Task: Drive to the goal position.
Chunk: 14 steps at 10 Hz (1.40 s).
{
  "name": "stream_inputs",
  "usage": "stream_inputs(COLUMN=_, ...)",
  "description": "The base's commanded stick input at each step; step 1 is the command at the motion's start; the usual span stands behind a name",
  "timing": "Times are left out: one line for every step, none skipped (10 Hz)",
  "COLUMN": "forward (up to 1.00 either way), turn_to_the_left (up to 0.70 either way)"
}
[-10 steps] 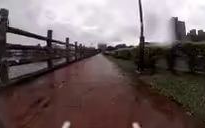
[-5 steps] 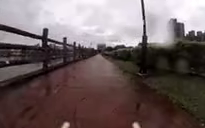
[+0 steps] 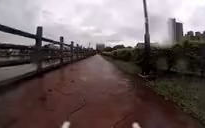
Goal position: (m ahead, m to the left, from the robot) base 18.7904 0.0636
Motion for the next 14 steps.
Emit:
stream_inputs(forward=0.50, turn_to_the_left=0.45)
stream_inputs(forward=0.50, turn_to_the_left=0.24)
stream_inputs(forward=0.50, turn_to_the_left=0.02)
stream_inputs(forward=0.50, turn_to_the_left=0.00)
stream_inputs(forward=0.50, turn_to_the_left=0.00)
stream_inputs(forward=0.50, turn_to_the_left=0.00)
stream_inputs(forward=0.50, turn_to_the_left=0.00)
stream_inputs(forward=0.50, turn_to_the_left=0.00)
stream_inputs(forward=0.50, turn_to_the_left=0.00)
stream_inputs(forward=0.50, turn_to_the_left=0.00)
stream_inputs(forward=0.50, turn_to_the_left=0.00)
stream_inputs(forward=0.50, turn_to_the_left=0.00)
stream_inputs(forward=0.50, turn_to_the_left=0.00)
stream_inputs(forward=0.50, turn_to_the_left=0.00)
